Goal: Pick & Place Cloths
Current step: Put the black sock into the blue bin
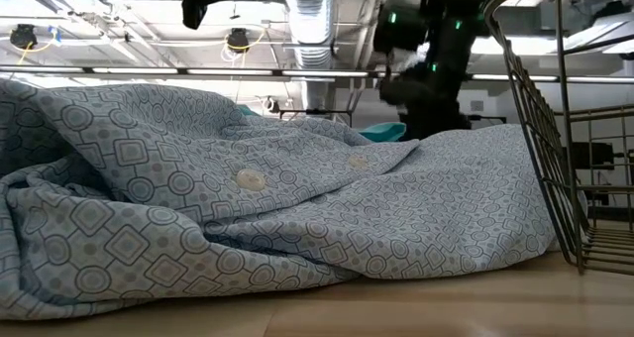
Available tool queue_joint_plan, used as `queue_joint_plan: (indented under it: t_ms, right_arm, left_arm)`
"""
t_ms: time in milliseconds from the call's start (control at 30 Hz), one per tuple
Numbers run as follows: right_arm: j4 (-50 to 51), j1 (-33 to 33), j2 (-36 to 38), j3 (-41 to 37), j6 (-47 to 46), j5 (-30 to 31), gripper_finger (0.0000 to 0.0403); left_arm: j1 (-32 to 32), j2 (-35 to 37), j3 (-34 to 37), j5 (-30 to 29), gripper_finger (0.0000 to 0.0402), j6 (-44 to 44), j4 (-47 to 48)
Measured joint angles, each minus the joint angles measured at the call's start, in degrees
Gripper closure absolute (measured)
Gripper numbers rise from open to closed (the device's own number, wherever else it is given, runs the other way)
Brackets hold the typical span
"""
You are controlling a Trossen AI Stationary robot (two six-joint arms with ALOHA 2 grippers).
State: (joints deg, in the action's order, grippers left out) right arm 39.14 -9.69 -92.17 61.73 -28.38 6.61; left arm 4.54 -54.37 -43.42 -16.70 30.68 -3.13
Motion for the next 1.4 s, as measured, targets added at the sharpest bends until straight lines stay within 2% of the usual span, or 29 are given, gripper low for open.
queue_joint_plan:
  t_ms: [267, 433, 700, 900, 1100, 1400]
  right_arm:
    - [2.84, 2.33, 11.07, 3.12, -2.02, 3.83, 0.0400]
    - [0.54, 4.30, 18.51, 5.83, -2.15, 3.96, 0.0401]
    - [-7.97, 7.58, 25.70, 6.56, -1.66, 3.97, 0.0402]
    - [-9.83, 10.63, 25.57, 6.56, -2.08, 4.00, 0.0403]
    - [-10.55, 12.42, 22.35, 6.52, -1.51, 1.18, 0.0403]
    - [-11.39, 15.42, 17.07, 6.52, -1.28, -0.76, 0.0403]
  left_arm:
    - [0.00, -0.02, 0.00, 0.01, 0.0212, 0.00, -2.74]
    - [0.00, -1.59, 0.02, 0.01, 0.0209, -3.57, -9.61]
    - [0.00, -6.67, 0.00, 1.42, 0.0158, -11.95, -22.09]
    - [0.02, -10.24, 0.00, 3.90, 0.0128, -21.65, -25.84]
    - [0.02, -11.81, 0.00, 6.86, 0.0121, -28.54, -26.08]
    - [0.02, -11.98, 0.00, 11.33, 0.0121, -30.65, -26.06]
